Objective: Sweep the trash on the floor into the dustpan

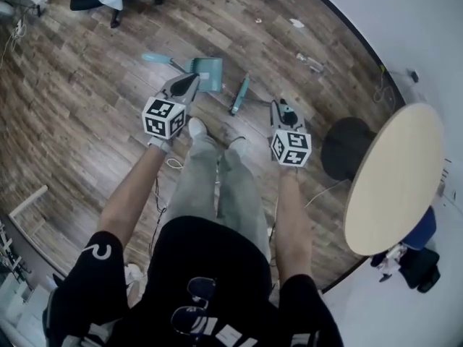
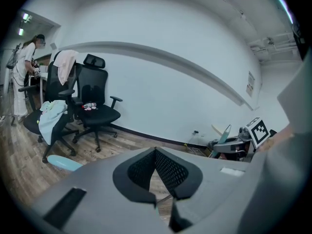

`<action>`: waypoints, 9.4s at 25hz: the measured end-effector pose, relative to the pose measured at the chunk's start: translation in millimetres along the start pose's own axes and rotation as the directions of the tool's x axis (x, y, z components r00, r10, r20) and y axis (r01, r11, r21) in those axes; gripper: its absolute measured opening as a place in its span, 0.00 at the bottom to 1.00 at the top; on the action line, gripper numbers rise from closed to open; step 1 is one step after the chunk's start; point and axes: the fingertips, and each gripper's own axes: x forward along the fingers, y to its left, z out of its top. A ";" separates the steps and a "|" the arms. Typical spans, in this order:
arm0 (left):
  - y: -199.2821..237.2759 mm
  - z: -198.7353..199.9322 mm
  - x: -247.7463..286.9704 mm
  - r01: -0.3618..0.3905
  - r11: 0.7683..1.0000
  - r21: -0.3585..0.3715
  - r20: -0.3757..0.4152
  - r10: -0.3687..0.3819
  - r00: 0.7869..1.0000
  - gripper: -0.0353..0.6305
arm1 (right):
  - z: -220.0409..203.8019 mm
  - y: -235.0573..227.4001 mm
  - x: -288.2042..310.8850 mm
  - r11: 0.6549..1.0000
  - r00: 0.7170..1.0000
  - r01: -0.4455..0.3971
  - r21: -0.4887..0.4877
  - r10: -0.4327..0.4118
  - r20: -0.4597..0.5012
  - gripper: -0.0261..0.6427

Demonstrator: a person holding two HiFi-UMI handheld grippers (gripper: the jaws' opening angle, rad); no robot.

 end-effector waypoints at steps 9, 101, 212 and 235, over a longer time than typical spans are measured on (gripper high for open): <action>-51.4 -23.9 10.7 0.045 0.998 0.032 -0.033 -0.044 0.998 0.05 | -55.4 -47.1 -58.7 0.994 0.993 0.108 -0.031 -0.109 -0.049 0.17; -44.3 61.5 -95.7 0.048 0.994 0.094 0.050 -0.053 0.997 0.05 | 60.4 108.0 -88.4 0.986 0.992 -0.065 -0.154 0.081 0.097 0.17; -84.3 94.9 304.3 -0.275 0.938 -0.211 -0.056 0.269 0.961 0.05 | 161.4 -384.1 188.7 0.910 0.981 -0.176 -0.376 0.130 -0.146 0.17; 7.2 62.0 197.0 -0.407 0.863 -0.299 -0.022 0.420 0.907 0.05 | 150.4 -226.7 225.7 0.799 0.925 -0.379 -0.467 0.305 -0.228 0.17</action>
